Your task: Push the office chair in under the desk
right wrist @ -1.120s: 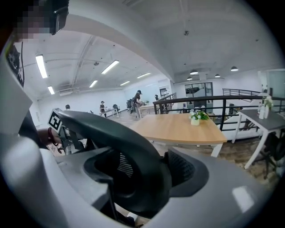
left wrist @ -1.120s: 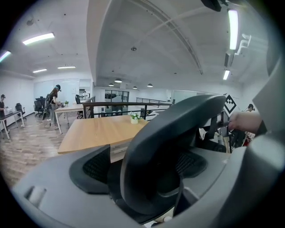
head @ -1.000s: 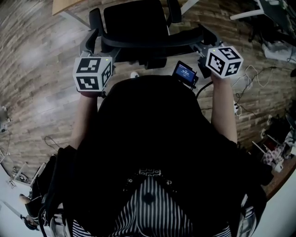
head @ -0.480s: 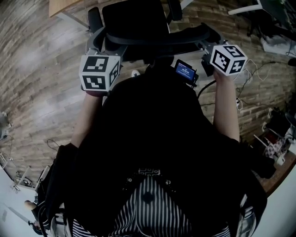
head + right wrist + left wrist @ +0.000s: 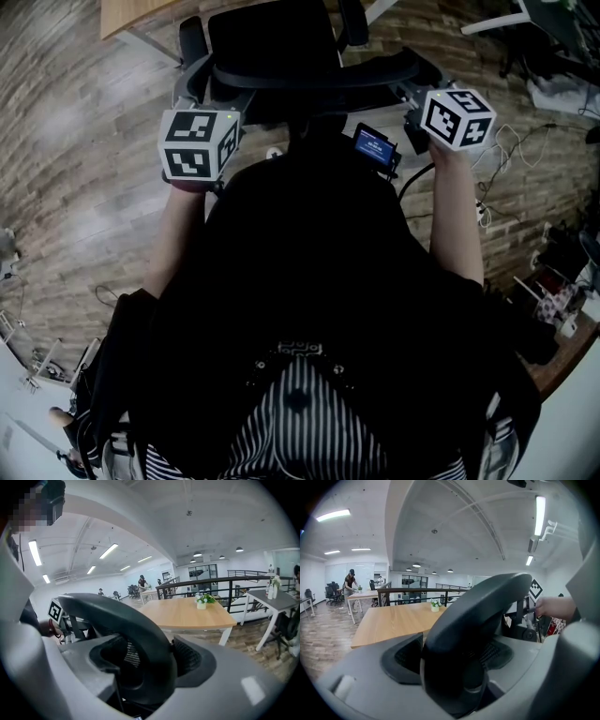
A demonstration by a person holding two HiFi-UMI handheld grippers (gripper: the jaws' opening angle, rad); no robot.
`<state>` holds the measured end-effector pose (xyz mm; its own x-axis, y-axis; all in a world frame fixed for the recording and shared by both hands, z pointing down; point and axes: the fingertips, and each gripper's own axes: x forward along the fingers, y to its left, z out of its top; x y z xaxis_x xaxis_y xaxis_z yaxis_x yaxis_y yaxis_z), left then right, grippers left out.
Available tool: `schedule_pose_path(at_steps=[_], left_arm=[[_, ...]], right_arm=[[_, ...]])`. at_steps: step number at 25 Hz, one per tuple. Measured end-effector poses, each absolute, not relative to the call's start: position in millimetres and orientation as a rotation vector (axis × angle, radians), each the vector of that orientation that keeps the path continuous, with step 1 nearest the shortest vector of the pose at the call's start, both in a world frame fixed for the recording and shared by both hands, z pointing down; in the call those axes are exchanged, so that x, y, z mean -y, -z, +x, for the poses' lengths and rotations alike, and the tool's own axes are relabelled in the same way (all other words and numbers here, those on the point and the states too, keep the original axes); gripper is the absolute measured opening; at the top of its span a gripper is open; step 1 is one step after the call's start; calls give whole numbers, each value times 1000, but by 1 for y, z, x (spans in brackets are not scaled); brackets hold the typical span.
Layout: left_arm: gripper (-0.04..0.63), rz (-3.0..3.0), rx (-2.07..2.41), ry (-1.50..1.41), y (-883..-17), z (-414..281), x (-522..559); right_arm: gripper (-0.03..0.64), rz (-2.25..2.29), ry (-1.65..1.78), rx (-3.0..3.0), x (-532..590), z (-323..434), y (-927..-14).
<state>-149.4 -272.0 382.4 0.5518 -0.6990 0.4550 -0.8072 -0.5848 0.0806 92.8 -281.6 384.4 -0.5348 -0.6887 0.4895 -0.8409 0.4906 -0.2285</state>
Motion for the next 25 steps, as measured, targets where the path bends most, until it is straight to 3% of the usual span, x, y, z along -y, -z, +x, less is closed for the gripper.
schedule_pose_path(at_steps=[25], left_arm=[[334,2481,1263,-596,-387,-152,455]], right_arm=[[308,1126,-636,2431,458,89,-394]])
